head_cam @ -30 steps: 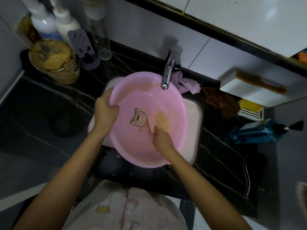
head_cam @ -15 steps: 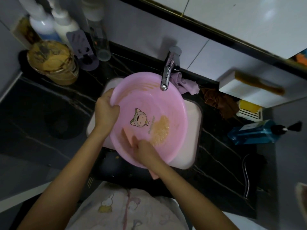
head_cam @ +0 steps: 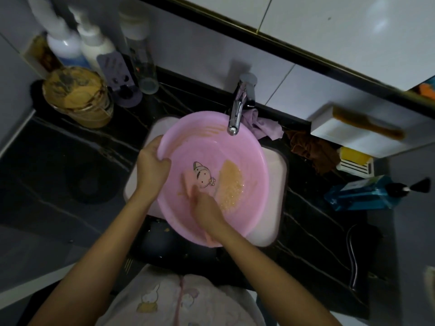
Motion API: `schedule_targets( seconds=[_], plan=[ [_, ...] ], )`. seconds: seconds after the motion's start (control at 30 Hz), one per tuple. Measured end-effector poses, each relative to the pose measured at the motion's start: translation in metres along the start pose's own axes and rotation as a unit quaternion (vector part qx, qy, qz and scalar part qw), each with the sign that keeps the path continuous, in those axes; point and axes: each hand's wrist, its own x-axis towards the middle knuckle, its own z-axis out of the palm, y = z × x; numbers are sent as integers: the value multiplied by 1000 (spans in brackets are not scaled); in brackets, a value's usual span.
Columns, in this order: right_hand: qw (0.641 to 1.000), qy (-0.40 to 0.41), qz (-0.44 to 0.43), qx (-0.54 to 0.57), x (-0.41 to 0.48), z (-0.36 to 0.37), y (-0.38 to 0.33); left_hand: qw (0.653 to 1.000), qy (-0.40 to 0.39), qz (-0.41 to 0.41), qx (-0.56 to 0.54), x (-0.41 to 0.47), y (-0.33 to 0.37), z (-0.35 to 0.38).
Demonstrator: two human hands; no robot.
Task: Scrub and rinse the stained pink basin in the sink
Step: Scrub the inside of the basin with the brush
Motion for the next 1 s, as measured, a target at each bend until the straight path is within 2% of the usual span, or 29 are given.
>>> schedule_targets(
  seconds=[0.07, 0.1, 0.27, 0.43, 0.57, 0.67, 0.73, 0.83, 0.9, 1.0],
  plan=[
    [997, 10, -75, 5, 17, -2, -17, 1000, 1, 4, -5, 0, 0, -1],
    [997, 22, -74, -5, 30, -9, -19, 1000, 0, 7, -6, 0, 0, -1],
    [990, 69, 96, -77, 48, -39, 32, 1000, -18, -9, -17, -1, 0, -2],
    [988, 78, 115, 70, 16, -32, 61, 999, -23, -13, -28, 2, -7, -2],
    [998, 45, -6, 52, 2, -28, 39, 999, -26, -4, -40, 2, -5, -1],
    [995, 62, -74, -1, -12, -23, 28, 999, -28, 6, -47, 3, -5, -1],
    [994, 56, -87, -42, -20, -29, 35, 999, -29, 8, -46, 4, -6, -1],
    [985, -11, -100, -143, -26, -27, 43, 998, -29, -4, -49, 6, -9, 0],
    [978, -34, -116, -171, -19, -18, 35, 998, -30, -3, -48, 6, -11, 0],
    [980, 3, -77, -186, 2, -24, 44, 999, -30, 0, -39, 4, -13, -1]
  ],
)
